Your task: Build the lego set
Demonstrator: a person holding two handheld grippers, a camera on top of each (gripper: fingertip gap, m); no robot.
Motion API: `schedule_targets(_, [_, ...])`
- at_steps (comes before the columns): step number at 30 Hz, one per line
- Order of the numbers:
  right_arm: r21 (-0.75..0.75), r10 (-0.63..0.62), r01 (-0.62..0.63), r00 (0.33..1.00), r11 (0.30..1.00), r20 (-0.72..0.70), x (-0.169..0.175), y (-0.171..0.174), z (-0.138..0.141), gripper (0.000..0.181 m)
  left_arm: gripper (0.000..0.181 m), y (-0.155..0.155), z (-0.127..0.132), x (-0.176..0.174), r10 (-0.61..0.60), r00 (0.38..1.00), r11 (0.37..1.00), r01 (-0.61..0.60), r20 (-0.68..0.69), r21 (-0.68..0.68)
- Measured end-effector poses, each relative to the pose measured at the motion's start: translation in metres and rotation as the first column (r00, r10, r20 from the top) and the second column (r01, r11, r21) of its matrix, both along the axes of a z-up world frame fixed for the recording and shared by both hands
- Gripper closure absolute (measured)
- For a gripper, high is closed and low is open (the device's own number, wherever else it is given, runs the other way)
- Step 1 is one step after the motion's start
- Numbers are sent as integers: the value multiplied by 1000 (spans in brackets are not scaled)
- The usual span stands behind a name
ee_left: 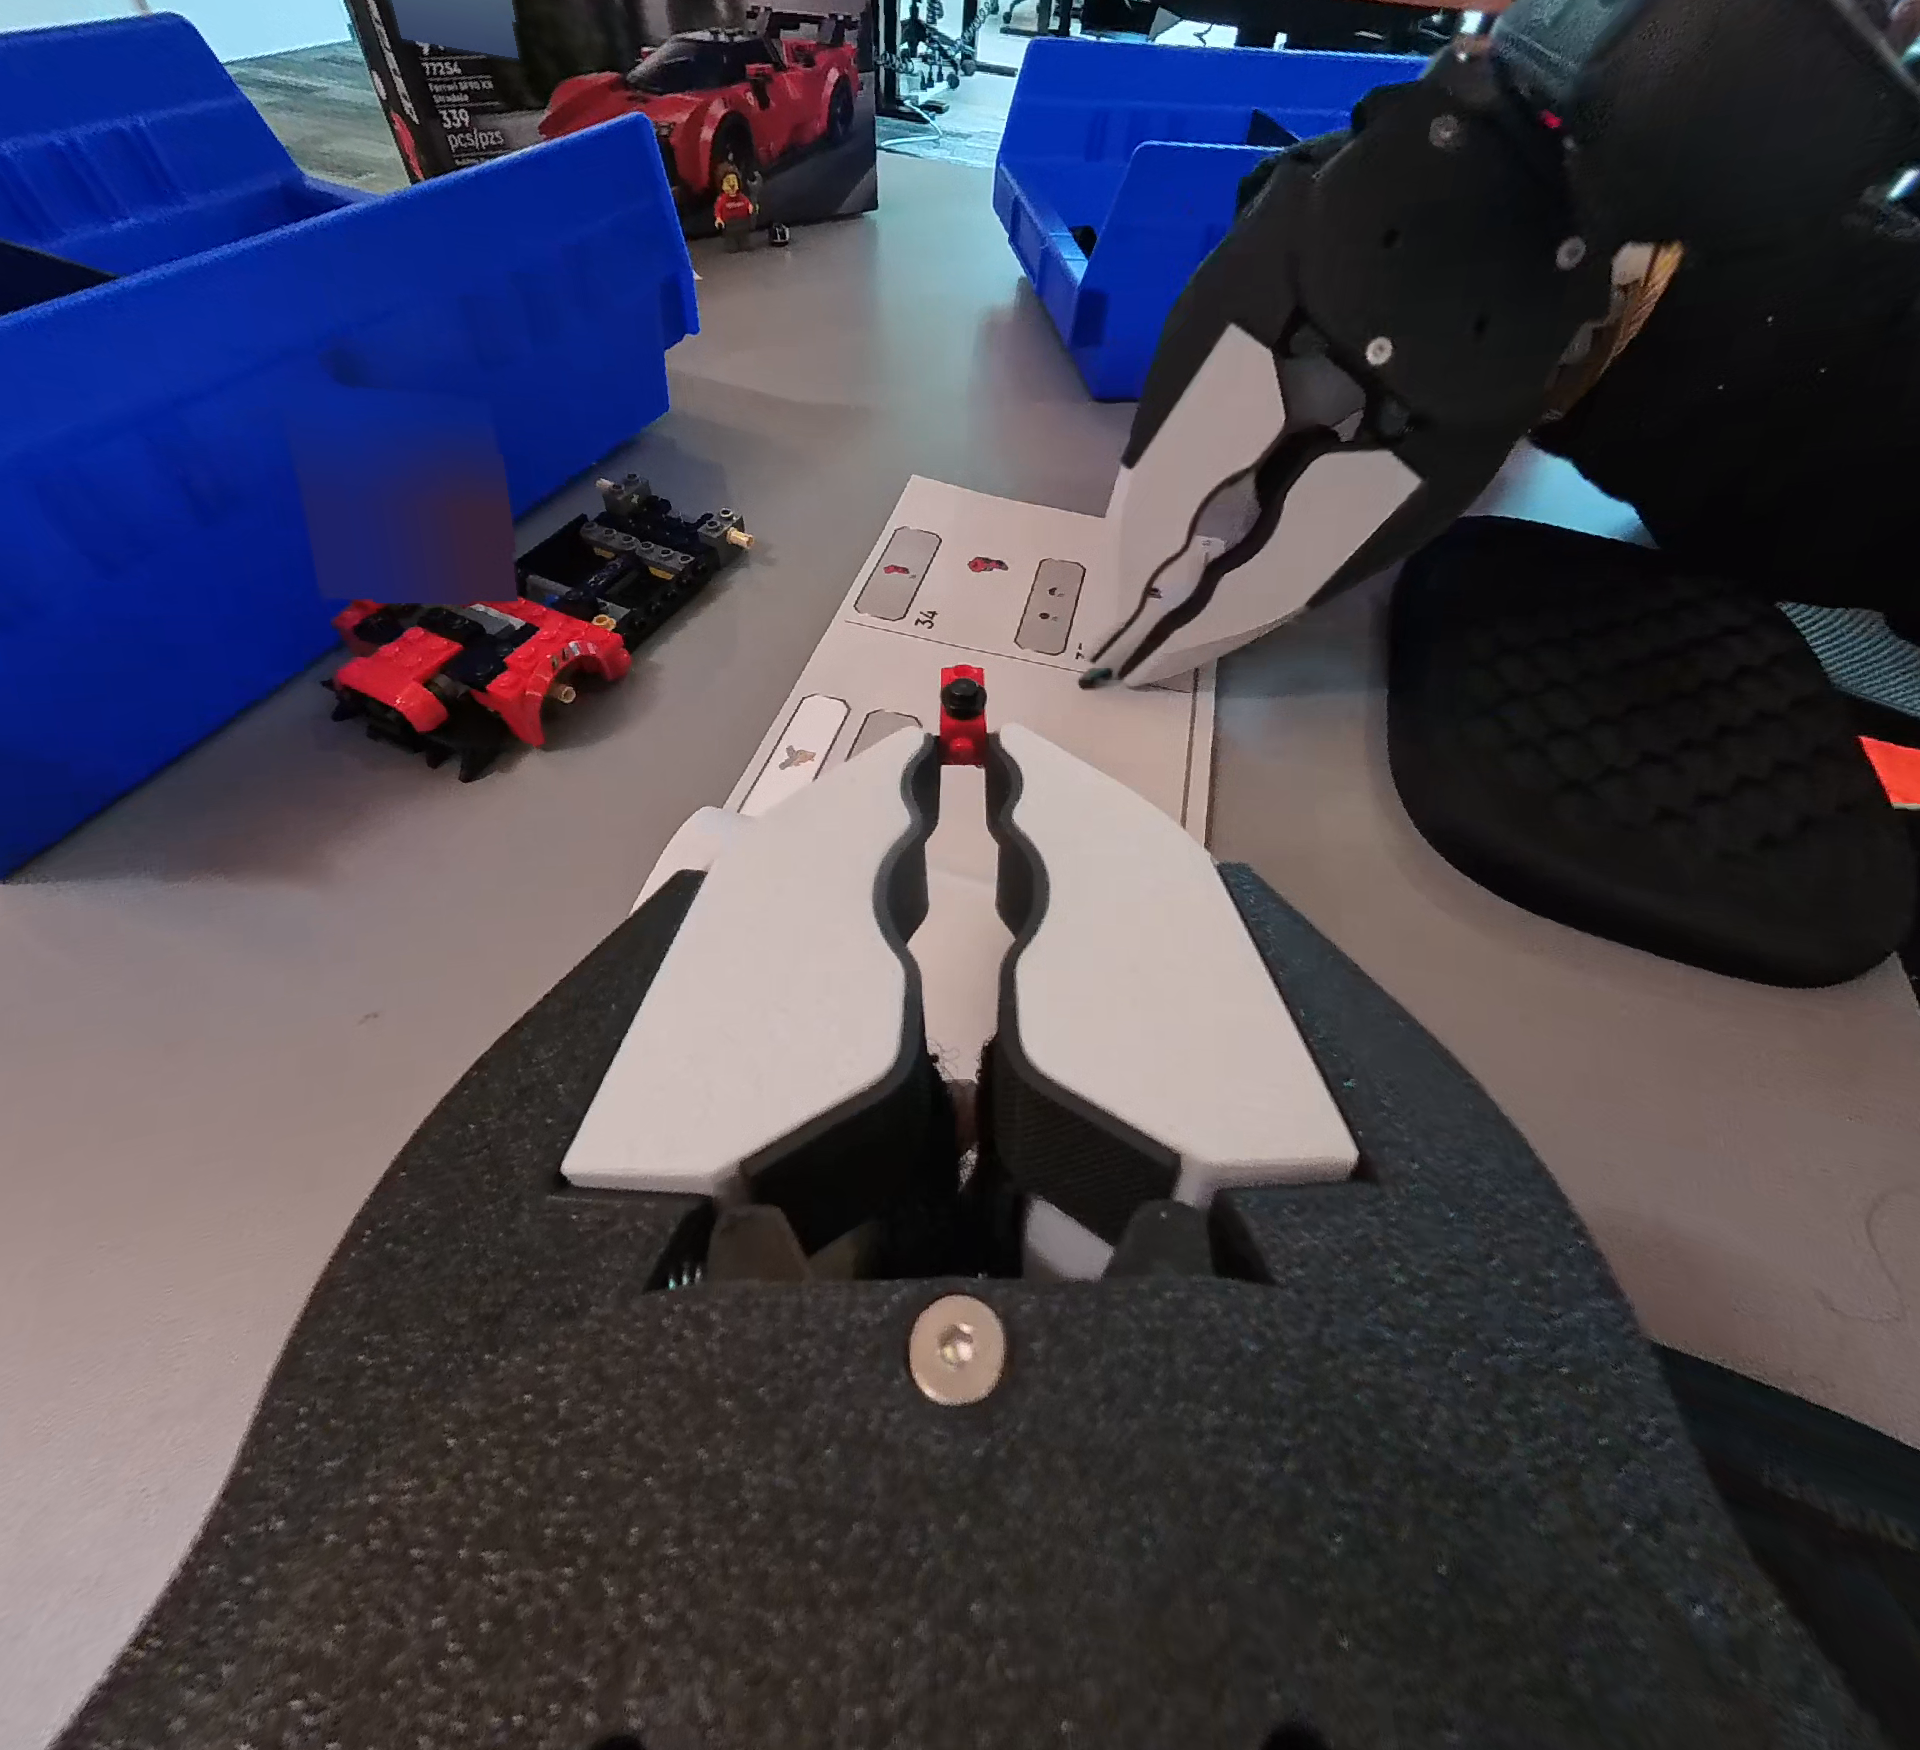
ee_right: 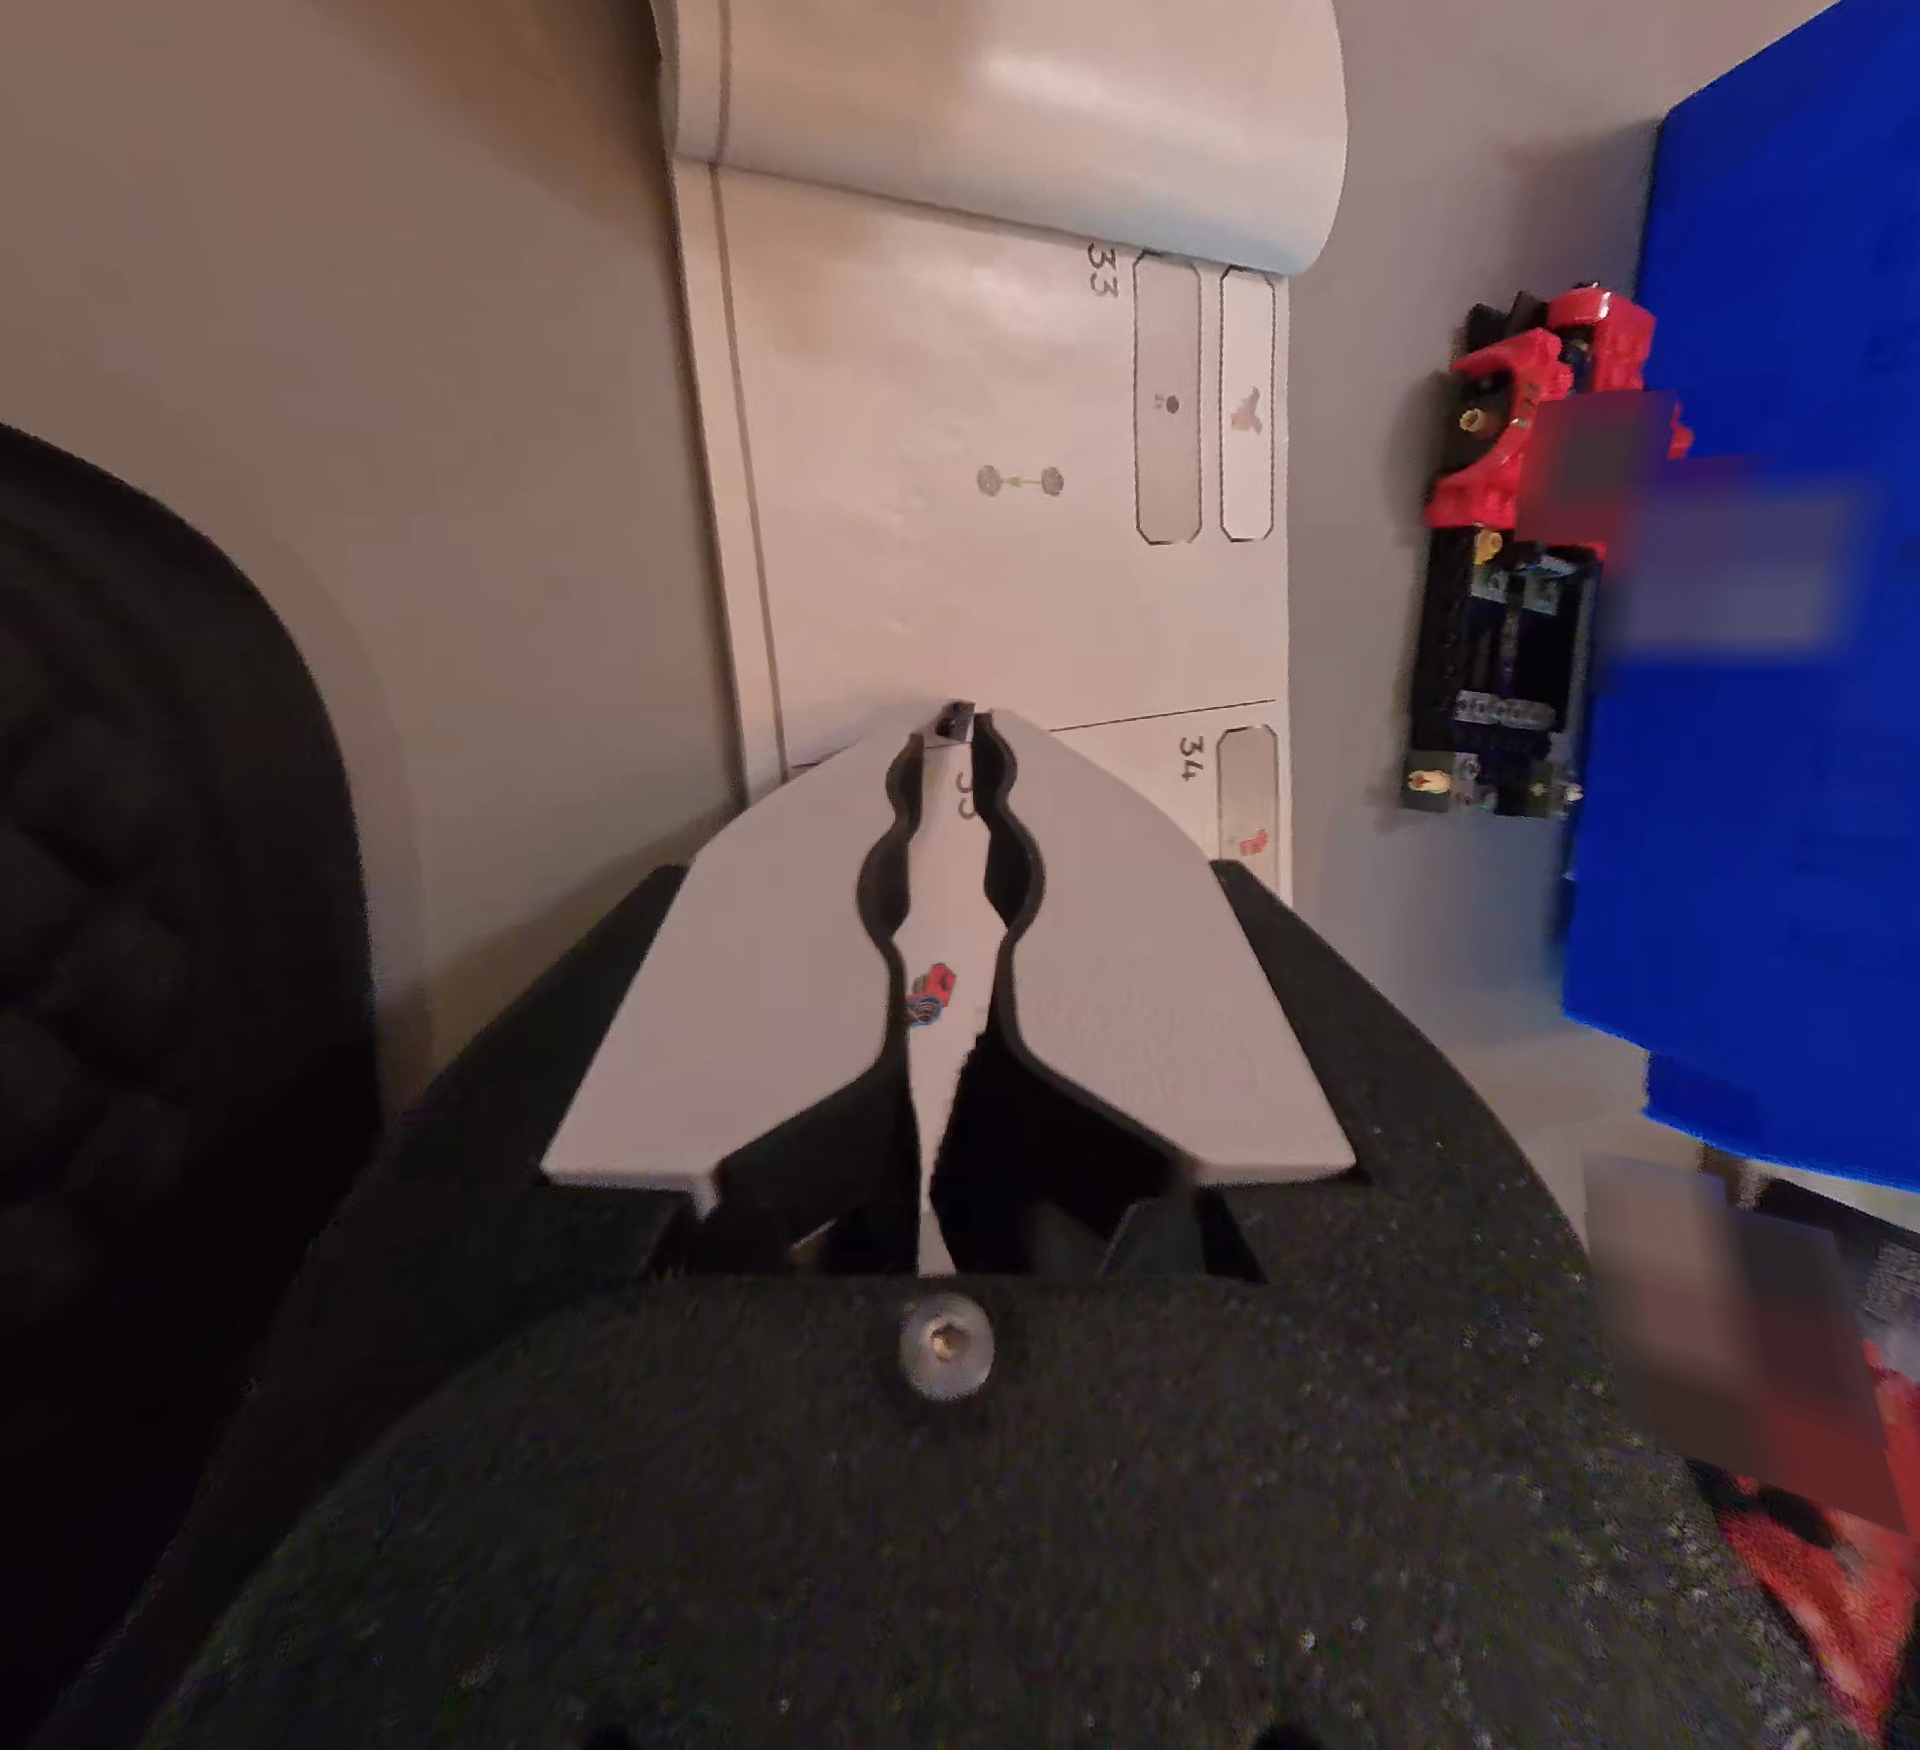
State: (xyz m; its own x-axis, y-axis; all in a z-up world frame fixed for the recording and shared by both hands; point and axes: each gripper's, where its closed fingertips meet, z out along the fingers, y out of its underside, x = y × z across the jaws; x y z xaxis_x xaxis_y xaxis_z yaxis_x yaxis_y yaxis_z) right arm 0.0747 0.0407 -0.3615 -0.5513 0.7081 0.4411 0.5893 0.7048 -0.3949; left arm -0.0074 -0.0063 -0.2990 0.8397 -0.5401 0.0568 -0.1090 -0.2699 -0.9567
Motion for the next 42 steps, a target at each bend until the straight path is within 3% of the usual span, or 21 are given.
schedule_targets(6, [-181,-9,17,999,983,43,8,-9,2,166,174,-1,1,1,-3,1000,1000,3,5,-3])
schedule_targets(10, [-285,-122,128,992,950,39,2,-1,6,174,174,-2,1,2,-14,1000,1000,14,12,-7])
schedule_targets(15, [-441,-175,223,973,869,147,-1,-1,4,164,174,-4,-3,8,-49,999,998,49,11,-26])
schedule_targets(30, [-452,-107,227,955,862,276,0,-4,-5,174,174,-12,-18,26,-180,984,979,177,-19,-105])
schedule_targets(36, [-485,26,85,976,870,217,-2,-15,12,174,174,-24,-23,39,-321,947,933,319,13,-166])
schedule_targets(39, [-504,216,-135,970,853,107,-6,-40,42,174,174,-31,-25,45,-383,923,907,381,24,-179])
schedule_targets(42, [-443,406,-352,914,824,29,-10,-66,63,174,174,-38,-21,49,-434,900,886,435,47,-161])
